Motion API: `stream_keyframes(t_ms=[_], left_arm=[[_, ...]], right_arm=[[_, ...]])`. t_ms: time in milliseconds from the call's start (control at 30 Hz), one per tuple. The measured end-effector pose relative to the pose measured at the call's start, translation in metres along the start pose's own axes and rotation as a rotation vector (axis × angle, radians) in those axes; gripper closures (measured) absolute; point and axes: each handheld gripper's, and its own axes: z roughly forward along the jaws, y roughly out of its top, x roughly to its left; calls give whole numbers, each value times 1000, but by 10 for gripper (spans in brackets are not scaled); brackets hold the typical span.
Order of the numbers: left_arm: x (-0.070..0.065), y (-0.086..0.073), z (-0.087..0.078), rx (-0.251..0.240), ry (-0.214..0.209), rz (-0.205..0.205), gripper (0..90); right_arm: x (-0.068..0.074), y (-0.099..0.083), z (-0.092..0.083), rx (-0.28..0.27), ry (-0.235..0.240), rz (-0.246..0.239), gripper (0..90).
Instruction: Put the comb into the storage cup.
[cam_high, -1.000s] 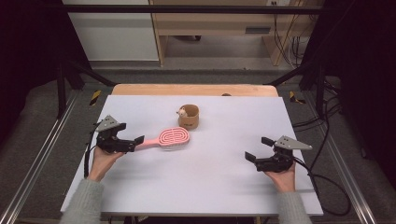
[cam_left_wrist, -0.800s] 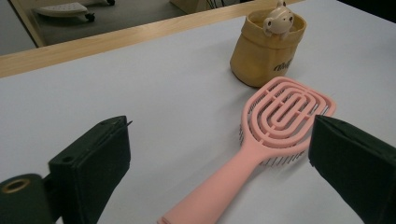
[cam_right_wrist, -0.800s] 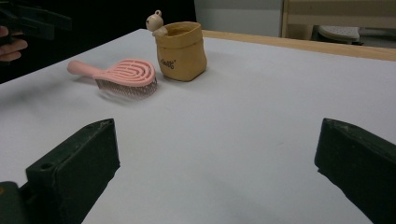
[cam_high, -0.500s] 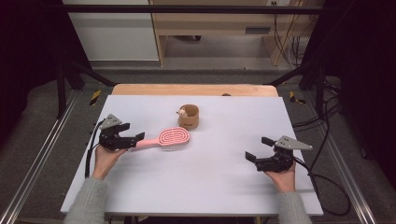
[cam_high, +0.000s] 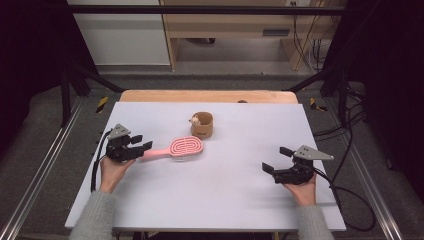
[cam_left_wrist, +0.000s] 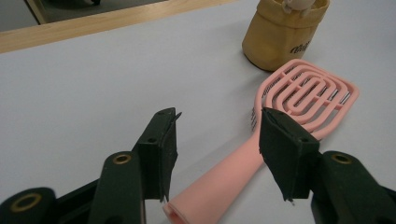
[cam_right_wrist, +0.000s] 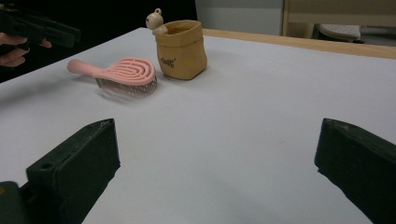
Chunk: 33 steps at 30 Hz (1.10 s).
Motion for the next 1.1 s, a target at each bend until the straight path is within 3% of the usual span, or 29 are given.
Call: stream_keyframes(t_ms=[300,1100], left_arm=[[0,-1,2,22,7,-3,626],[2,-5,9,60,16,-8,854]], right_arm=[[0,0,1,5,-1,-5,4],[-1,-1,1,6,-3,-2,4]])
